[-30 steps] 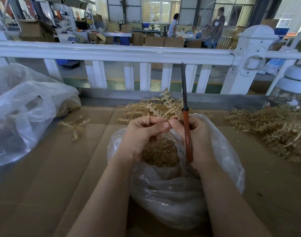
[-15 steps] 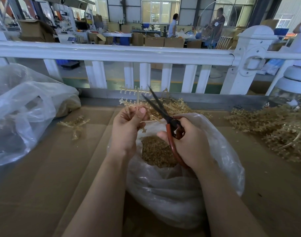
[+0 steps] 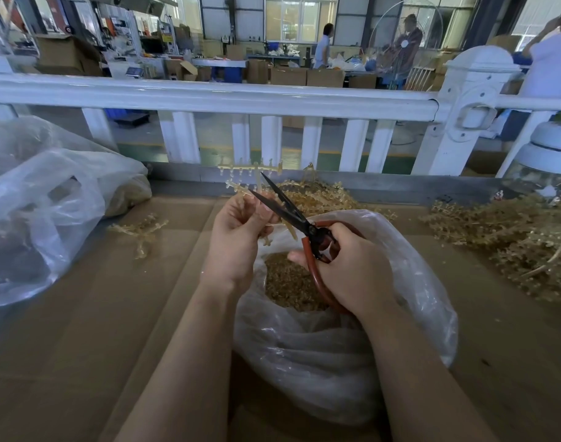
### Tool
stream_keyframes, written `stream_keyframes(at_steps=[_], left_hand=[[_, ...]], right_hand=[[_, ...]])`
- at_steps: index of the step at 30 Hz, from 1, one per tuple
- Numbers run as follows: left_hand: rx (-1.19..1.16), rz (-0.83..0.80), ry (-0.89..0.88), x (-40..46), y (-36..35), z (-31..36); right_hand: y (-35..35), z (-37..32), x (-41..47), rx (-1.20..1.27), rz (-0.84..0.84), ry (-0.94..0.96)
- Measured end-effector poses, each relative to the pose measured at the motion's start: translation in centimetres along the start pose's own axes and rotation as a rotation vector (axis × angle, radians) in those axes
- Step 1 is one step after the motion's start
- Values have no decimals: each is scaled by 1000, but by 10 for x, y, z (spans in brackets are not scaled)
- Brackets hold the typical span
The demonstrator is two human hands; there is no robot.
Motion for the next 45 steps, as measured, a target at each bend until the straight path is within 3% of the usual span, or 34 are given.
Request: stream_keyframes(at_steps=[20,32,45], left_hand=[[-17,26,22,1,4,0],[97,-71,-1,-2,1,3],[68,-63,-9,-2,0,4]], right_hand=[[1,0,-2,30,-10,10],[2,3,-1,-57,50,27],[3,1,-2,-51,59,40]])
Point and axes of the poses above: each hand's wrist, its own x-axis towards the middle knuckle, its own y-axis out of the back of the hand, z = x × y, the point moved 3 cm from there along x, towards the middle knuckle, and after that the axes turned 4 degrees about y, right-handed, at the moved point
